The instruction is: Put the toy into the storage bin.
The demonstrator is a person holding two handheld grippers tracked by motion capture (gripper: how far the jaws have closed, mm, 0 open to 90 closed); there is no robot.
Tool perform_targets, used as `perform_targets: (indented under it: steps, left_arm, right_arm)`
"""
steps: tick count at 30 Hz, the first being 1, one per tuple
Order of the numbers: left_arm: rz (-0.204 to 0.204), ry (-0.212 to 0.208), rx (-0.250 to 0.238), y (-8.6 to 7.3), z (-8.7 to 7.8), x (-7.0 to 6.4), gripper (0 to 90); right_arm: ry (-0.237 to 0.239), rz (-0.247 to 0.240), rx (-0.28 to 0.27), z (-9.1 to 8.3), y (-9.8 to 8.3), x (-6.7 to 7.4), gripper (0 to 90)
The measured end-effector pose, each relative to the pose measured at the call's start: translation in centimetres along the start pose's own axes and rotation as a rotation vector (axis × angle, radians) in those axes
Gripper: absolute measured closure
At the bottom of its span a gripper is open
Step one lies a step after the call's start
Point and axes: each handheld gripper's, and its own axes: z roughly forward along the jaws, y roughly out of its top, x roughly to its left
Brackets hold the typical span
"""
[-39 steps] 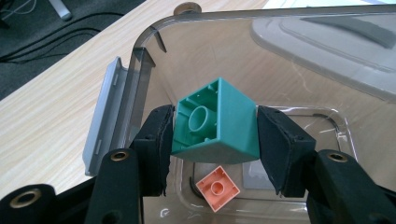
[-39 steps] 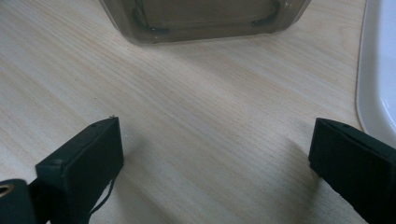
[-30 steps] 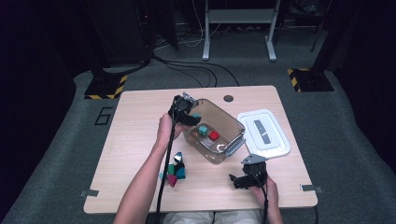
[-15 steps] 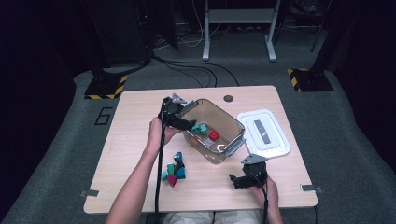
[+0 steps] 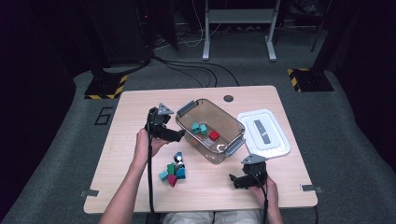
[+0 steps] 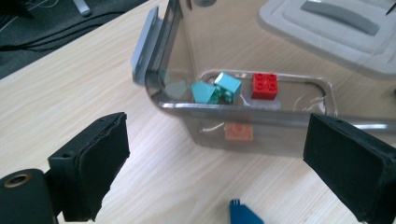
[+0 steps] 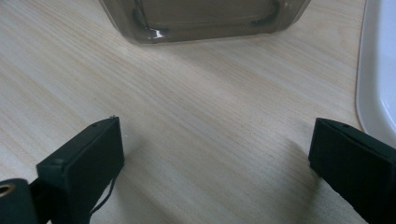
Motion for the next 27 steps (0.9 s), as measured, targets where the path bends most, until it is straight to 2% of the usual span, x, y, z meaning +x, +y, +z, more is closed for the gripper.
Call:
perform_targets:
  steps: [2, 7, 15, 19, 25, 27]
  left_arm:
    - [-0.001, 0.001, 0.004, -0.3, 0.0, 0.1, 5.6]
    - [-0.024, 0.009, 0.029, -2.4, 0.2, 0.8, 5.1]
    - [-0.050, 0.010, 0.032, -4.4, 0.8, 1.0, 4.8]
    - [-0.076, -0.004, 0.050, -5.8, 1.9, 0.9, 4.7]
    - [-0.092, -0.020, 0.069, -6.9, 3.2, 0.7, 4.7]
    - [-0.098, -0.032, 0.091, -7.5, 4.1, 0.6, 4.6]
  right_arm:
    - [-0.002, -0.001, 0.000, 0.0, 0.0, 0.0, 2.6]
    - [-0.002, 0.000, 0.000, 0.0, 0.0, 0.0, 2.6]
    - [-0.003, 0.000, 0.000, 0.0, 0.0, 0.0, 2.6]
    - [-0.003, 0.000, 0.000, 0.0, 0.0, 0.0, 2.6]
    - [-0.003, 0.000, 0.000, 0.0, 0.0, 0.0, 2.6]
    - [-0.003, 0.000, 0.000, 0.0, 0.0, 0.0, 2.6]
